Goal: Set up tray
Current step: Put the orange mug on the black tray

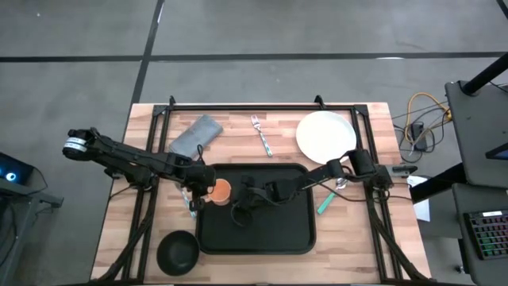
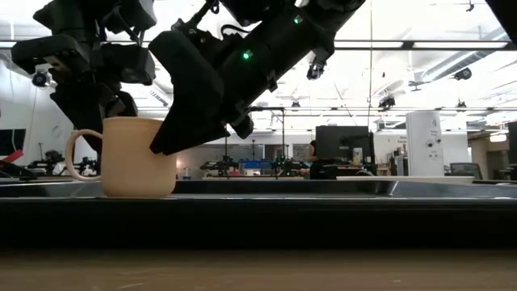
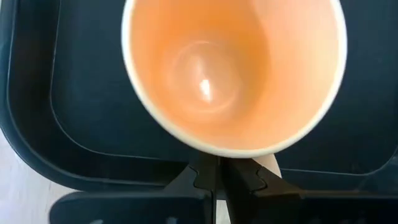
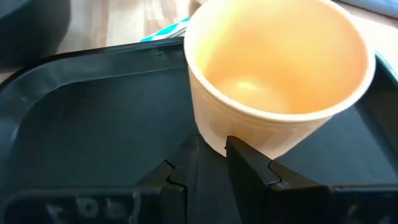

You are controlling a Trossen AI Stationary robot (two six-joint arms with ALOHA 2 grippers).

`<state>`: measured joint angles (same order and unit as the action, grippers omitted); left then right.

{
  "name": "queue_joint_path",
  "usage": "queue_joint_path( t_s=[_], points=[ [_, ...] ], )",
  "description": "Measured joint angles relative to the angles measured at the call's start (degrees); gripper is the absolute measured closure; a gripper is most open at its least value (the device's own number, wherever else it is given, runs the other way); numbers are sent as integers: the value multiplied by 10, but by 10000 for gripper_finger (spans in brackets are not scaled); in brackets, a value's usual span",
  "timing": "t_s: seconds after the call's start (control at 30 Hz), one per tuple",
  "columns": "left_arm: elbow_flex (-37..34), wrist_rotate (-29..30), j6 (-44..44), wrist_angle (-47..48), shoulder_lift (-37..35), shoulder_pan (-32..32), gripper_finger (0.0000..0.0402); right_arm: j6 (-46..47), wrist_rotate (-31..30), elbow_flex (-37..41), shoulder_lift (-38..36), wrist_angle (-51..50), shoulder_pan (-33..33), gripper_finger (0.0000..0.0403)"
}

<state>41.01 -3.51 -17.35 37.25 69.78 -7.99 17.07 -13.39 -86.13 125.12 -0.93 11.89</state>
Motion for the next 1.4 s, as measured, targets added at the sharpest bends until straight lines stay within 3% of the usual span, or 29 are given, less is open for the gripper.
queue_joint_path(
  t_s=[0.4, 0.97, 1.4],
  points=[
    [0, 11, 0, 3, 0, 0, 402, -10, 1, 0, 0, -2, -23, 330],
    [-1, 74, 22, 3, 0, 33, 402, -25, 26, -2, 0, 14, -54, 330],
    [0, 70, 9, 32, -1, 43, 402, -25, 45, -3, -2, 15, -52, 330]
  ],
)
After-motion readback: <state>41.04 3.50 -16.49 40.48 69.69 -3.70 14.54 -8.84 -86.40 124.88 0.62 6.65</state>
